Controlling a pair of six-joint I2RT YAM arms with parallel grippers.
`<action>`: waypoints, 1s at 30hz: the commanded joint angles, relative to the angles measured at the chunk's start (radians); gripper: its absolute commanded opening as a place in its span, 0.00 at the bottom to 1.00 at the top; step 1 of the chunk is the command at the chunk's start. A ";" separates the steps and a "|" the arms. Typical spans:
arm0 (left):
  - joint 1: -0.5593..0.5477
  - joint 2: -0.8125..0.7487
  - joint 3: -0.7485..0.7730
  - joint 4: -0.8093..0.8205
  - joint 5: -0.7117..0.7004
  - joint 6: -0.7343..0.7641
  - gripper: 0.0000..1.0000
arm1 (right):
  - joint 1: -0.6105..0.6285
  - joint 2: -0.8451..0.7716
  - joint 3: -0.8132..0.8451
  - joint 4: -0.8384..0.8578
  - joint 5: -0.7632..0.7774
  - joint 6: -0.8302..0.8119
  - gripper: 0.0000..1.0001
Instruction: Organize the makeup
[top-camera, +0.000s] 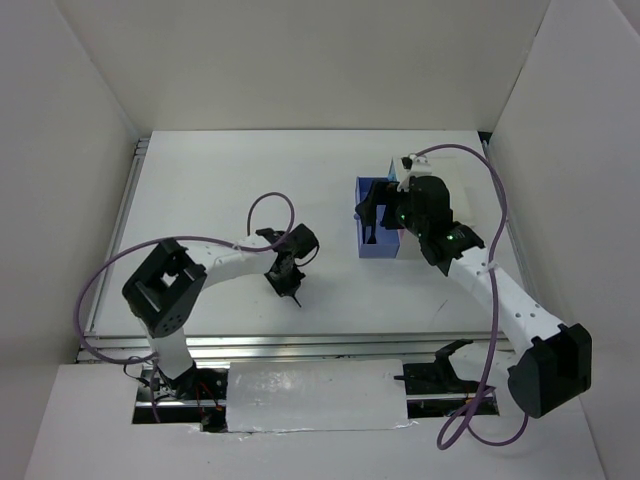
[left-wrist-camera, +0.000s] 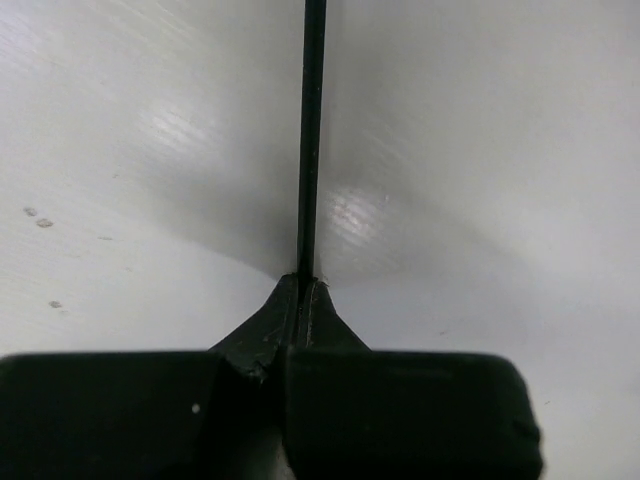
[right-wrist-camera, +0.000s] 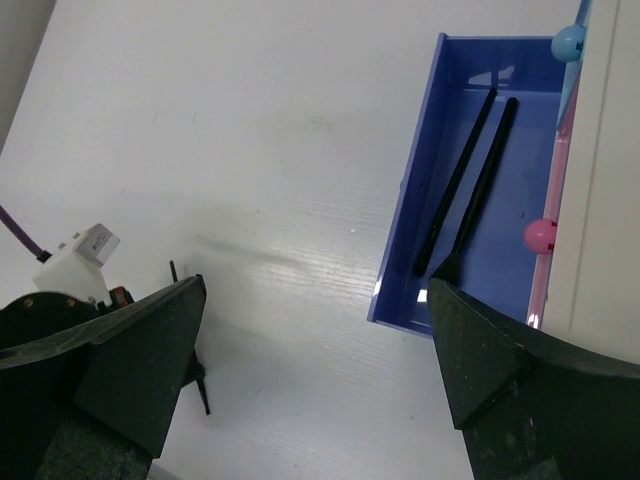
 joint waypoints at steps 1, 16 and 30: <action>-0.023 -0.113 -0.087 0.143 -0.125 0.078 0.00 | -0.011 0.001 0.002 0.066 -0.047 0.002 1.00; -0.090 -0.314 -0.185 0.461 -0.116 0.348 0.00 | -0.020 0.093 0.017 0.118 -0.322 0.016 1.00; -0.144 -0.505 -0.268 0.884 0.103 0.676 0.00 | 0.027 0.188 0.010 0.268 -0.604 0.093 0.97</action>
